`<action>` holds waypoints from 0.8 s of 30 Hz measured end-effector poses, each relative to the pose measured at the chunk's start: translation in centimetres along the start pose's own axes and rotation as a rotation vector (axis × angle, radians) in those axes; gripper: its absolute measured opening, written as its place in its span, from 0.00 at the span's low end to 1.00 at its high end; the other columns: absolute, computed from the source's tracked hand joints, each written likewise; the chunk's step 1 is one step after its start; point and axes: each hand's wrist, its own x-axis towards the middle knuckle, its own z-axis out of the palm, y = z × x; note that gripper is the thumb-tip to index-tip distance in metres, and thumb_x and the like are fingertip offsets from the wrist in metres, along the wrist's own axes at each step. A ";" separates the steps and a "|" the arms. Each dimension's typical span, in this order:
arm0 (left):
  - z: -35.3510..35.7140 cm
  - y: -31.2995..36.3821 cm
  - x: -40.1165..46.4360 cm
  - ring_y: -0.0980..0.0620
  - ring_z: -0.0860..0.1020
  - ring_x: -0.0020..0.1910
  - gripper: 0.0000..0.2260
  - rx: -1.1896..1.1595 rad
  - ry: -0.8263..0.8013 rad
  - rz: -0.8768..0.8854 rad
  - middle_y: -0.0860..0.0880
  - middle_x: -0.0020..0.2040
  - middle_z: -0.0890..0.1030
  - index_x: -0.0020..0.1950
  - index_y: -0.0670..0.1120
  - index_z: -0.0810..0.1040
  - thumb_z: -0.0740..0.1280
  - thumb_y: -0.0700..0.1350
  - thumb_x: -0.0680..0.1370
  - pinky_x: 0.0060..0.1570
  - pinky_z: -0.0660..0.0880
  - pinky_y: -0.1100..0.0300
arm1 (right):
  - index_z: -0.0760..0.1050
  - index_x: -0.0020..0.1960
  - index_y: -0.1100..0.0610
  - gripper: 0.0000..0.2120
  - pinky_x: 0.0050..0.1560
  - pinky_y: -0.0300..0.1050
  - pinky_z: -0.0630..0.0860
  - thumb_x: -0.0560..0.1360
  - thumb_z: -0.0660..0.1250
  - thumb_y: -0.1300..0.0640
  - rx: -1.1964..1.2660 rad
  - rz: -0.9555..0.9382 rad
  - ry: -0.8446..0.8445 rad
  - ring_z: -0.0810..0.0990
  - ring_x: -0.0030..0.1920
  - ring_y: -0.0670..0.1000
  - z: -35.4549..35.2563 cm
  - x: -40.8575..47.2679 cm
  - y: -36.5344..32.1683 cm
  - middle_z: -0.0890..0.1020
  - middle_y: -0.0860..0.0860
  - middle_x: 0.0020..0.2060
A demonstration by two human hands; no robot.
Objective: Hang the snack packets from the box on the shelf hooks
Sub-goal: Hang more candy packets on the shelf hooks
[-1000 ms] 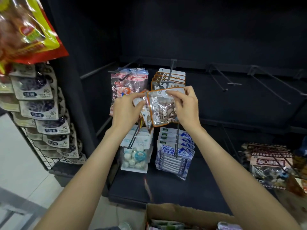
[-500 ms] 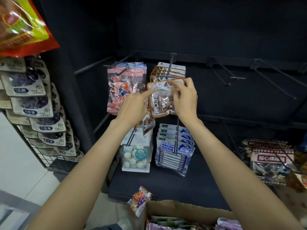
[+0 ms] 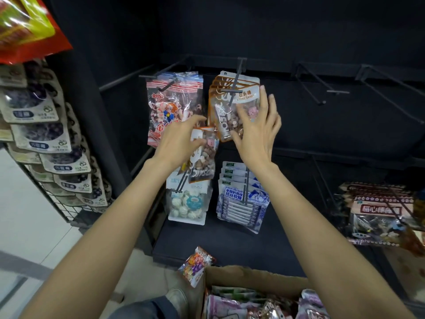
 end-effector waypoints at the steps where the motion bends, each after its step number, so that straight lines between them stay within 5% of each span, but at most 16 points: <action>1: -0.6 0.0 -0.6 0.51 0.73 0.37 0.24 -0.008 -0.021 -0.022 0.44 0.49 0.82 0.67 0.49 0.72 0.73 0.50 0.72 0.51 0.73 0.53 | 0.74 0.64 0.51 0.21 0.69 0.61 0.56 0.71 0.71 0.54 0.060 -0.035 0.033 0.52 0.75 0.61 -0.2 -1.0 0.1 0.57 0.59 0.75; 3: -1.9 0.2 -1.5 0.50 0.77 0.47 0.23 -0.046 -0.085 -0.058 0.48 0.51 0.82 0.61 0.50 0.76 0.75 0.54 0.68 0.52 0.72 0.55 | 0.78 0.58 0.54 0.14 0.66 0.61 0.64 0.73 0.68 0.55 0.235 -0.131 0.075 0.61 0.70 0.57 -0.9 -2.7 0.3 0.70 0.57 0.68; 5: -3.0 0.5 -2.0 0.53 0.77 0.49 0.19 -0.110 -0.133 -0.069 0.53 0.48 0.81 0.52 0.50 0.80 0.77 0.55 0.65 0.49 0.72 0.56 | 0.77 0.60 0.55 0.16 0.60 0.57 0.69 0.74 0.68 0.50 0.502 -0.184 -0.099 0.69 0.62 0.52 -2.5 -4.1 0.1 0.76 0.52 0.59; 7: -3.9 1.1 -2.2 0.56 0.76 0.42 0.15 -0.183 -0.139 -0.066 0.56 0.41 0.80 0.46 0.49 0.81 0.77 0.56 0.65 0.43 0.70 0.57 | 0.72 0.64 0.52 0.23 0.62 0.50 0.69 0.72 0.70 0.45 0.668 -0.178 -0.355 0.70 0.61 0.47 -4.5 -5.0 -0.5 0.75 0.47 0.58; 10: -4.3 1.9 -2.5 0.58 0.76 0.40 0.14 -0.315 -0.127 -0.059 0.55 0.39 0.80 0.43 0.48 0.82 0.76 0.56 0.66 0.44 0.72 0.55 | 0.68 0.63 0.48 0.28 0.60 0.42 0.71 0.68 0.75 0.45 0.760 -0.089 -0.464 0.72 0.59 0.42 -6.5 -5.3 -1.0 0.73 0.42 0.57; 14: -4.3 2.6 -2.9 0.56 0.80 0.41 0.10 -0.475 -0.081 -0.044 0.54 0.40 0.83 0.45 0.47 0.82 0.76 0.50 0.69 0.46 0.75 0.53 | 0.72 0.57 0.49 0.19 0.52 0.48 0.76 0.70 0.74 0.51 0.820 -0.040 -0.454 0.78 0.49 0.45 -8.2 -4.4 -0.6 0.78 0.43 0.48; 17: -3.9 2.7 -3.3 0.64 0.79 0.38 0.08 -0.552 -0.046 -0.055 0.56 0.42 0.81 0.50 0.48 0.80 0.73 0.45 0.72 0.41 0.76 0.64 | 0.76 0.52 0.51 0.08 0.46 0.50 0.76 0.74 0.70 0.52 0.650 -0.084 -0.328 0.79 0.47 0.46 -8.5 -4.1 0.1 0.80 0.42 0.46; 19: -3.8 2.1 -3.6 0.66 0.78 0.41 0.10 -0.600 0.007 -0.078 0.58 0.46 0.80 0.55 0.49 0.78 0.72 0.43 0.74 0.40 0.74 0.70 | 0.74 0.47 0.50 0.04 0.44 0.50 0.77 0.76 0.67 0.52 0.708 0.051 -0.284 0.80 0.45 0.47 -8.5 -4.2 0.8 0.81 0.43 0.42; 24: -3.2 1.1 -4.8 0.62 0.72 0.58 0.10 -0.521 0.023 -0.072 0.64 0.57 0.75 0.57 0.52 0.75 0.68 0.42 0.77 0.57 0.67 0.66 | 0.72 0.46 0.53 0.05 0.47 0.58 0.78 0.76 0.67 0.53 0.884 0.295 -0.182 0.82 0.43 0.49 -8.2 -4.8 1.9 0.82 0.49 0.41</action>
